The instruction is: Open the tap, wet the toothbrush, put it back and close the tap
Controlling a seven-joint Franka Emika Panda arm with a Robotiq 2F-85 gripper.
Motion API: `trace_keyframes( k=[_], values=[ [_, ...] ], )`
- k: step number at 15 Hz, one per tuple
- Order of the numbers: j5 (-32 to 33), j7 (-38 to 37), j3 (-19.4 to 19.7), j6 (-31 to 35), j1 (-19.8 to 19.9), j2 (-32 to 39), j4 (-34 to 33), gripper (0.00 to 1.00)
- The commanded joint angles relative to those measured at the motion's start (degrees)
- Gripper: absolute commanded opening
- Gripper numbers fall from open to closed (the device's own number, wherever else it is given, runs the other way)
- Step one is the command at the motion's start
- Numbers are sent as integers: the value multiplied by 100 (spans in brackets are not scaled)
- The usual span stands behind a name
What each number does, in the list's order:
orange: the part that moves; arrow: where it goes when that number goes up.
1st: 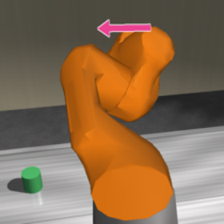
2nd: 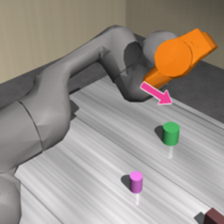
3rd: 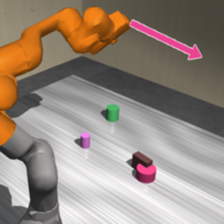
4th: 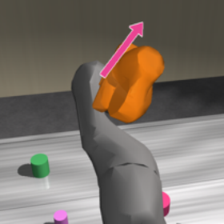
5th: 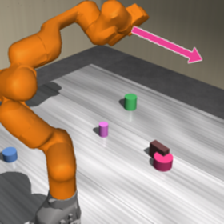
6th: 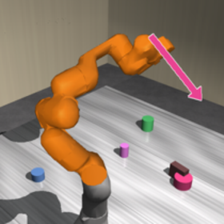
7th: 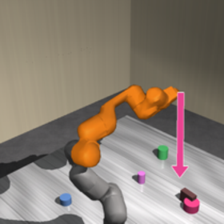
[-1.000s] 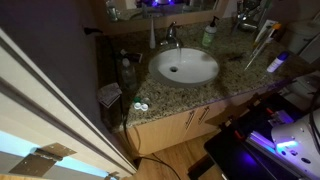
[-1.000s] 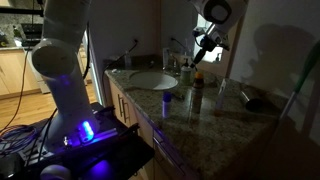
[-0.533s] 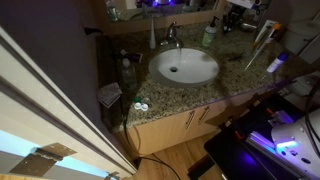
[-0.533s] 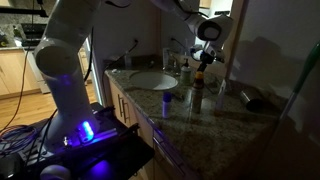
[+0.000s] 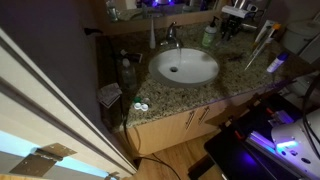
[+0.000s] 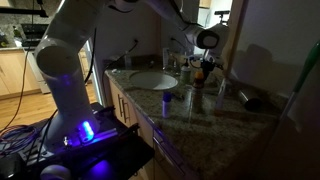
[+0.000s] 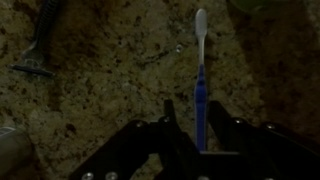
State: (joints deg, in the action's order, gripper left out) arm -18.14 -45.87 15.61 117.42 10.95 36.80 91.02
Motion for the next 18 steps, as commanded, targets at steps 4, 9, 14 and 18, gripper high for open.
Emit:
trace_keyframes(
  k=[4, 9, 14, 18],
  values=[
    [381, -191, 48, 1117, -35, -271, 386, 94],
    [791, -134, 94, 1552, -54, -127, 504, 100],
    [859, -137, 26, 1348, 23, -17, 359, 100],
    [894, -355, 89, 1229, -31, -24, 366, 100]
  ],
)
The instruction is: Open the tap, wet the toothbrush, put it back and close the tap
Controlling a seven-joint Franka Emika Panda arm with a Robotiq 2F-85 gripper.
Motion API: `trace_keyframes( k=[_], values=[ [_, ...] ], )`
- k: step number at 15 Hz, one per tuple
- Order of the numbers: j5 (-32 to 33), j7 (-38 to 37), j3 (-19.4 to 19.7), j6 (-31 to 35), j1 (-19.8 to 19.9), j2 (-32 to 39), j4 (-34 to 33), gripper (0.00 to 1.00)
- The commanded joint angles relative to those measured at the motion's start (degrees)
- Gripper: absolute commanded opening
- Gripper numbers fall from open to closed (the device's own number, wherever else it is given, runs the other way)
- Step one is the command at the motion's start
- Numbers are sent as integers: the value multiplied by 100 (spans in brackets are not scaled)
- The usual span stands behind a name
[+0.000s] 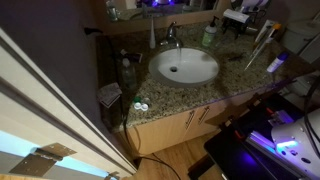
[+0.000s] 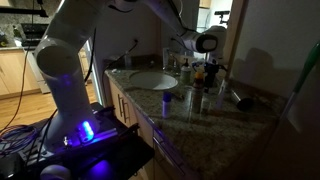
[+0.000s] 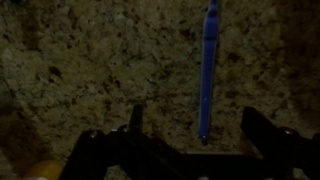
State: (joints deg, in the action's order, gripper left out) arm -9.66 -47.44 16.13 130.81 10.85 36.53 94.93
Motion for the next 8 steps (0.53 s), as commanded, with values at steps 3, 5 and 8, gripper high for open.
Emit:
trace_keyframes(
  k=[3, 5, 8],
  values=[
    [-20, -350, -3, -5, 2, -1, -3, 100],
    [-116, -501, -40, 200, 24, 4, 24, 100],
    [-211, -482, -95, 323, 54, 7, 19, 100]
  ],
)
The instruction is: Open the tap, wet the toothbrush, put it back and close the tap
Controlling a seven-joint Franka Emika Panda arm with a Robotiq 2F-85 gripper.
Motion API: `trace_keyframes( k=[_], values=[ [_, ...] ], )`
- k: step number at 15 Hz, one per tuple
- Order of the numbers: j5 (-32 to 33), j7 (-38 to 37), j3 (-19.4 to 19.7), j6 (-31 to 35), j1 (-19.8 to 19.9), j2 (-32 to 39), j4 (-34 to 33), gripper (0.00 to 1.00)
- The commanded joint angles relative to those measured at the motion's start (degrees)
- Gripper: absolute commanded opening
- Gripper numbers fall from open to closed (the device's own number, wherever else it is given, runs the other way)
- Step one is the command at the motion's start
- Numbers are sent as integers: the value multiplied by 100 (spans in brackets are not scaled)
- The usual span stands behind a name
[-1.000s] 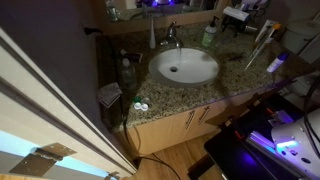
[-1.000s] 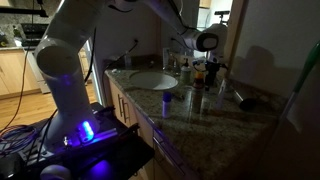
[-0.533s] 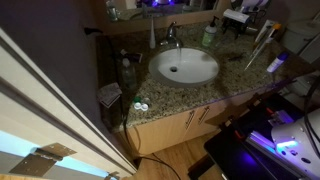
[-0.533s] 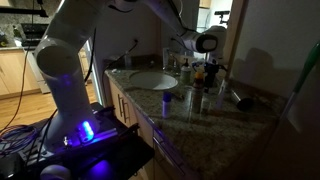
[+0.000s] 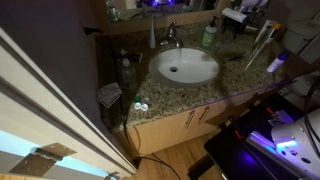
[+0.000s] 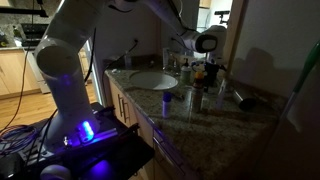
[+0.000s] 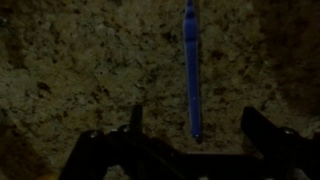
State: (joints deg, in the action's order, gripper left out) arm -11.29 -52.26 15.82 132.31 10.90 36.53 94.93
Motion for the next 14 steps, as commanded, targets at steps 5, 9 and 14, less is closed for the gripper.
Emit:
trace_keyframes(
  k=[5, 9, 14],
  values=[
    [-6, -8, -51, 70, 31, 9, -27, 100],
    [0, 2, -53, 72, 30, 9, -27, 100],
    [-8, -183, -11, 200, -8, 15, -2, 100]
  ],
)
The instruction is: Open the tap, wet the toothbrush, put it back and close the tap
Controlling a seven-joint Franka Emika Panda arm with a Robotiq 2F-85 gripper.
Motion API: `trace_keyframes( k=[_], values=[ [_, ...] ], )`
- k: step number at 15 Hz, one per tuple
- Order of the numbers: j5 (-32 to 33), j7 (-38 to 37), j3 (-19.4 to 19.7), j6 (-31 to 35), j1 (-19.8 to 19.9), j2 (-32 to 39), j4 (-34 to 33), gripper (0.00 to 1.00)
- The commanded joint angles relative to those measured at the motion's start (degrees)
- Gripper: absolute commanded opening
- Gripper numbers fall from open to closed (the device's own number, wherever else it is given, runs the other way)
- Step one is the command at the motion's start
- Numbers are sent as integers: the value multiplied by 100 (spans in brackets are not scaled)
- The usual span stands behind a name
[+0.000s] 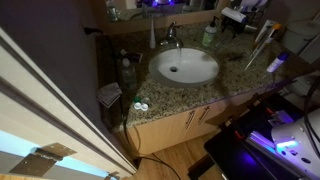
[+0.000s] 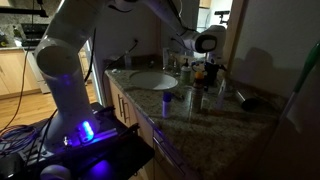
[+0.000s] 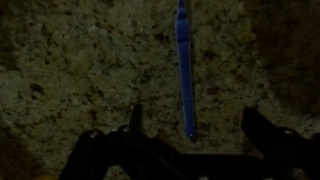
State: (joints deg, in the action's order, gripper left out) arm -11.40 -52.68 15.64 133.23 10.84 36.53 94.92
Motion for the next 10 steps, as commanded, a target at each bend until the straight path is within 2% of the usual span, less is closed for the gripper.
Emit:
trace_keyframes(
  k=[1, 4, 6, 10],
  values=[
    [-128, -8, -104, 293, 80, 16, 6, 100],
    [-299, 90, -214, 399, 143, 12, -4, 100],
    [-215, -10, -141, 145, 81, -4, -14, 100],
    [-158, -59, -101, 197, 39, 9, -28, 100]
  ],
)
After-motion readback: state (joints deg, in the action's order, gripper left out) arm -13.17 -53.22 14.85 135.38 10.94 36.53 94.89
